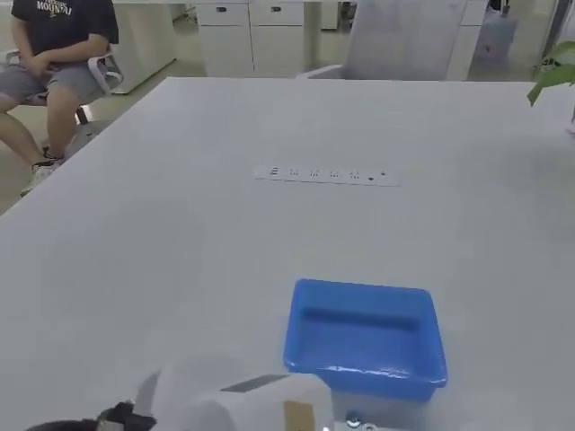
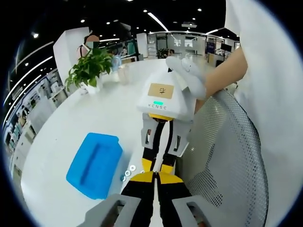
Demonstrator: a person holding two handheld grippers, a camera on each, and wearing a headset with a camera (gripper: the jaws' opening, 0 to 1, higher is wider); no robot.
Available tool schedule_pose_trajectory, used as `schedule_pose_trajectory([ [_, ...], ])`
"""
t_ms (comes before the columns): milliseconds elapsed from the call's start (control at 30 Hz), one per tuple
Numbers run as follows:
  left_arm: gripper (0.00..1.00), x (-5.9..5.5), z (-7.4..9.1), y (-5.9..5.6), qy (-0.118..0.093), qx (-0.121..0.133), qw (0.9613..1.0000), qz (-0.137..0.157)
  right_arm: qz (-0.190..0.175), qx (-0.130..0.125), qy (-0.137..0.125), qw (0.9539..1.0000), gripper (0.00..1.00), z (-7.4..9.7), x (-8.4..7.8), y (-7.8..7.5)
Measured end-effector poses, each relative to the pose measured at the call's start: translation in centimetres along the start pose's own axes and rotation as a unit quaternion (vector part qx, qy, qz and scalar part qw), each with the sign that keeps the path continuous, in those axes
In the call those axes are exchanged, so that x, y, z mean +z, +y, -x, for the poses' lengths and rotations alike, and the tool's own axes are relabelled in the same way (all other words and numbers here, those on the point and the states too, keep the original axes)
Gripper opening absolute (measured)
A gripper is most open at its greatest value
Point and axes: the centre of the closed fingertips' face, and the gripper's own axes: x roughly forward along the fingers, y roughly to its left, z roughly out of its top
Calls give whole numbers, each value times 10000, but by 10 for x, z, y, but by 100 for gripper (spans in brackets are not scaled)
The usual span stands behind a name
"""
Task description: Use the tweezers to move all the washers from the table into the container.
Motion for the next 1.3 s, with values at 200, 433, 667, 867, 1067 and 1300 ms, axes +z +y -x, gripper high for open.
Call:
schedule_pose_trajectory([
  [200,0,8,-4,3,124,4,9994,-329,-230,-165,-90,9996,7,3,0,-9],
  [433,0,14,-6,14,225,-9,9985,-494,-452,-314,-230,9982,7,4,3,-18],
  [667,0,14,-12,24,408,-150,9976,-544,-537,-394,-174,9976,7,3,0,-24],
  [867,0,14,-13,30,468,-300,9975,-433,-659,-402,-152,9969,7,1,-1,-27],
  [1067,0,12,-17,33,578,-567,9962,-321,-724,-313,-284,9965,9,3,4,-27],
  [1300,0,11,-24,30,652,-852,9942,-98,-751,-205,-854,9933,10,13,24,-27],
])
